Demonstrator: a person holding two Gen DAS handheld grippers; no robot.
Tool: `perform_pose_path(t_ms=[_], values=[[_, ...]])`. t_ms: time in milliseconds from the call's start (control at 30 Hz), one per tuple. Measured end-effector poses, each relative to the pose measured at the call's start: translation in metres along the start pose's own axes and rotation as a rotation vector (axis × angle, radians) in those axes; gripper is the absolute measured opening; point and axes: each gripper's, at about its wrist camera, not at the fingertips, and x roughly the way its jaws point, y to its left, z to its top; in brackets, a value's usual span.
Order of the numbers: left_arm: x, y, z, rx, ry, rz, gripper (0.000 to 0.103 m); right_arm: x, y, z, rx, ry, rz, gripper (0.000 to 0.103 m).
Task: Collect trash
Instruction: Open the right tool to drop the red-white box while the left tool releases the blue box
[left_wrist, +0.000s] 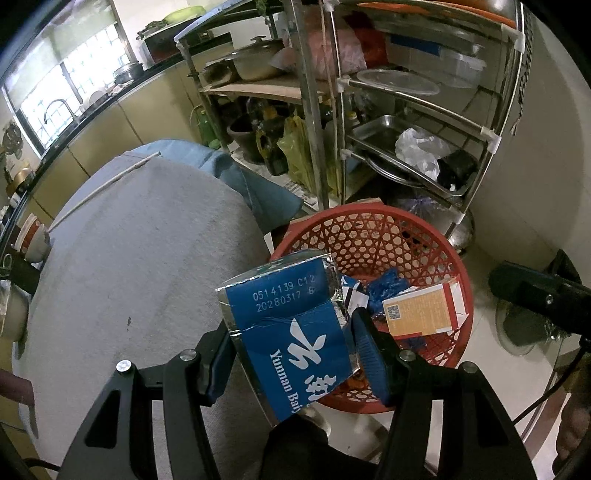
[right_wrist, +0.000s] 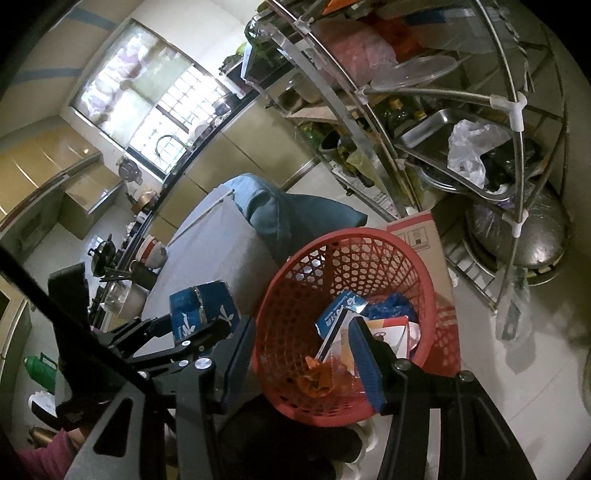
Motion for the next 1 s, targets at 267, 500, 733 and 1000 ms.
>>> perform_pose_path(t_ms=[267, 500, 733, 1000], values=[[0.004, -0.007, 0.002, 0.018, 0.007, -0.026, 0.063, -0.003, -0.004, 0.003, 0.015, -0.012, -0.008, 0.056], [0.000, -0.011, 0.002, 0.027, -0.003, -0.061, 0.063, -0.006, -0.007, 0.005, 0.025, -0.026, -0.018, 0.056], [-0.001, -0.008, 0.001, 0.026, 0.004, -0.070, 0.064, -0.002, -0.004, 0.005, 0.026, -0.017, -0.029, 0.056], [-0.008, -0.001, -0.002, 0.009, 0.002, -0.057, 0.066, 0.001, 0.000, 0.005, 0.033, -0.002, -0.050, 0.056]])
